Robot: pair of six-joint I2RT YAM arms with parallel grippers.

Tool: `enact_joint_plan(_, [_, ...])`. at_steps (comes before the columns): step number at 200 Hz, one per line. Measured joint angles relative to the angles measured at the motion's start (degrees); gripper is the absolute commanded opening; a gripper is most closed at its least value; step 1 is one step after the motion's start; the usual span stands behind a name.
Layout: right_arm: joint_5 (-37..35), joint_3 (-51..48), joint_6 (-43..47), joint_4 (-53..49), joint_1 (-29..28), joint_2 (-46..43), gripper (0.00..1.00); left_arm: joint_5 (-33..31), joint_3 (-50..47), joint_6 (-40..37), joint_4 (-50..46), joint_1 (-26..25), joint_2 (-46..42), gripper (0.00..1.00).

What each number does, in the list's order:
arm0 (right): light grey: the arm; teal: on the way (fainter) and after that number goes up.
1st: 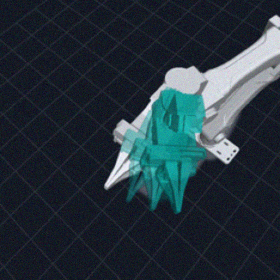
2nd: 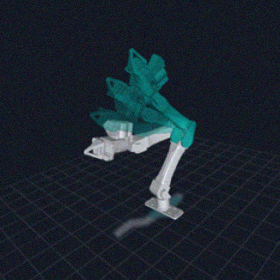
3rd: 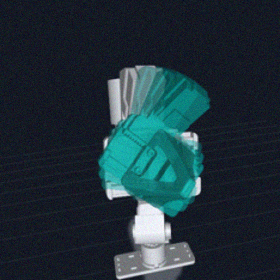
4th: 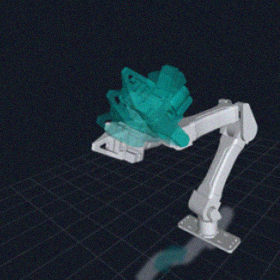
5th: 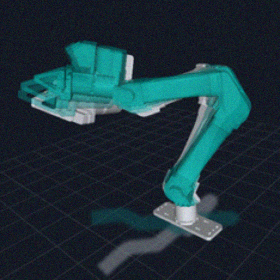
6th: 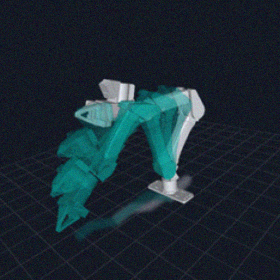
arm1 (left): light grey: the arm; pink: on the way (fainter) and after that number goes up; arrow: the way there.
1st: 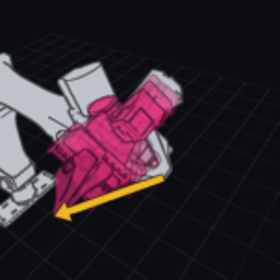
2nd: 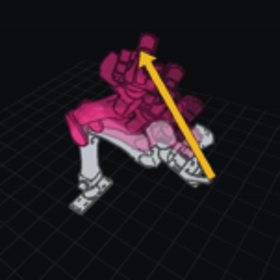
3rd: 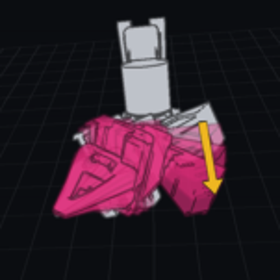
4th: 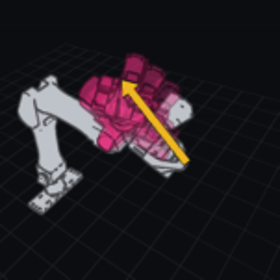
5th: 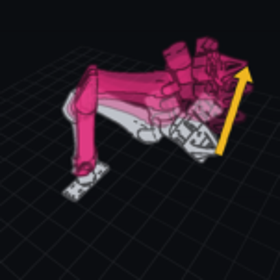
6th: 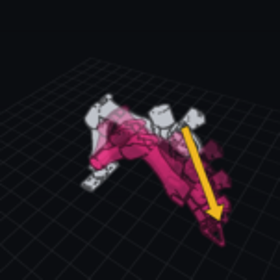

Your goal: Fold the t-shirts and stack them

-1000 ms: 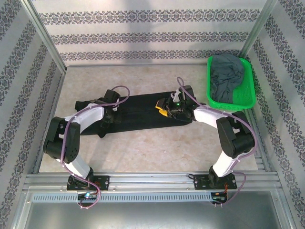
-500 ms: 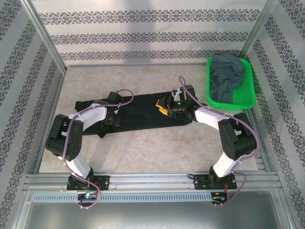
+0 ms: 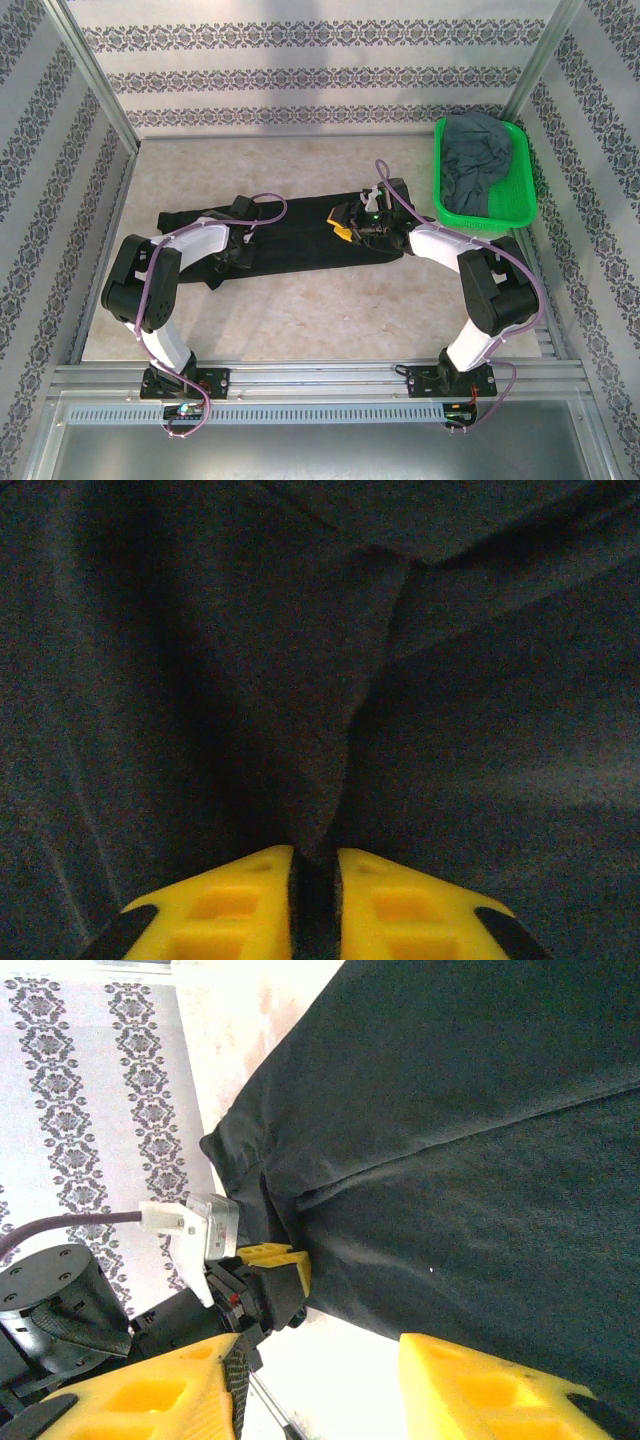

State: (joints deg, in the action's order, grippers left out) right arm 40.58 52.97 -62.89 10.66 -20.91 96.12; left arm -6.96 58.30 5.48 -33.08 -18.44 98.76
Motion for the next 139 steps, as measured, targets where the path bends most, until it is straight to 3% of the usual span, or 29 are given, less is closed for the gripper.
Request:
enact_joint_plan(37, [-0.1, 0.0, 0.0, -0.1, 0.0, 0.0, 0.45, -1.1, 0.1, -0.5, -0.2, -0.5, 0.0, 0.0])
enact_joint_plan(100, [-0.2, 0.0, 0.0, -0.6, 0.0, 0.0, 0.44, -0.9, 2.8, -0.2, -3.2, -0.7, -0.5, 0.0])
enact_joint_plan(139, [-0.2, 0.0, 0.2, -2.3, 0.0, 0.0, 0.44, 3.6, 6.3, 2.5, -6.7, -0.7, -2.1, 0.0])
